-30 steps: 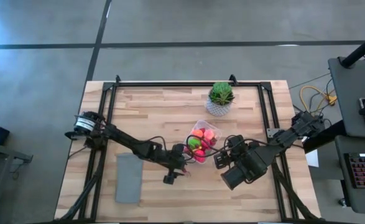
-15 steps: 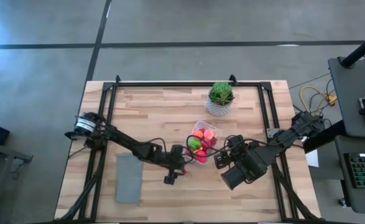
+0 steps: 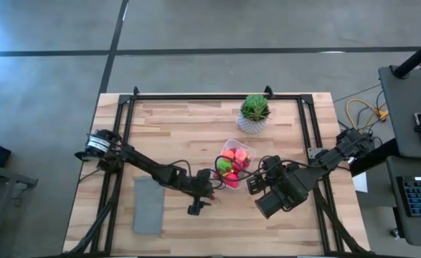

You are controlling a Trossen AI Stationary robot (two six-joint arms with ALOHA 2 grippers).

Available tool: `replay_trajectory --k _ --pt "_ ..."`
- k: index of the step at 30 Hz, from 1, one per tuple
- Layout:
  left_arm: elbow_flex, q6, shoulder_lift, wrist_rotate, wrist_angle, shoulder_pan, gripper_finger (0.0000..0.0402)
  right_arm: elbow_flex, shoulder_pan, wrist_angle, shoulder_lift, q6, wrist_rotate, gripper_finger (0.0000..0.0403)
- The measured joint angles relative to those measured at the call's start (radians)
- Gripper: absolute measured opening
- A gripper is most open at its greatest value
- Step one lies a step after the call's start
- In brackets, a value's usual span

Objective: Pick and placing Produce into tupperware
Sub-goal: Put the red cherry into the transparent bin

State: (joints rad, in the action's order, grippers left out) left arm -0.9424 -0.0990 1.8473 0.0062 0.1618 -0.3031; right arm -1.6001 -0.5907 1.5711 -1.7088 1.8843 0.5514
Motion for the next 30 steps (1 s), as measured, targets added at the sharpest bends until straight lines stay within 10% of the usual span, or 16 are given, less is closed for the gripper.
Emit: replay_trajectory --k 21,30 --pt "-0.029 -0.053 0.05 -0.021 0.013 -0.005 0.0225 0.021 0.0 0.0 0.0 0.006 0.0 0.0239" --pt "-0.014 -0.052 0.049 -0.027 0.012 -0.005 0.015 0.034 0.0 -0.001 0.0 0.004 -0.001 0.024"
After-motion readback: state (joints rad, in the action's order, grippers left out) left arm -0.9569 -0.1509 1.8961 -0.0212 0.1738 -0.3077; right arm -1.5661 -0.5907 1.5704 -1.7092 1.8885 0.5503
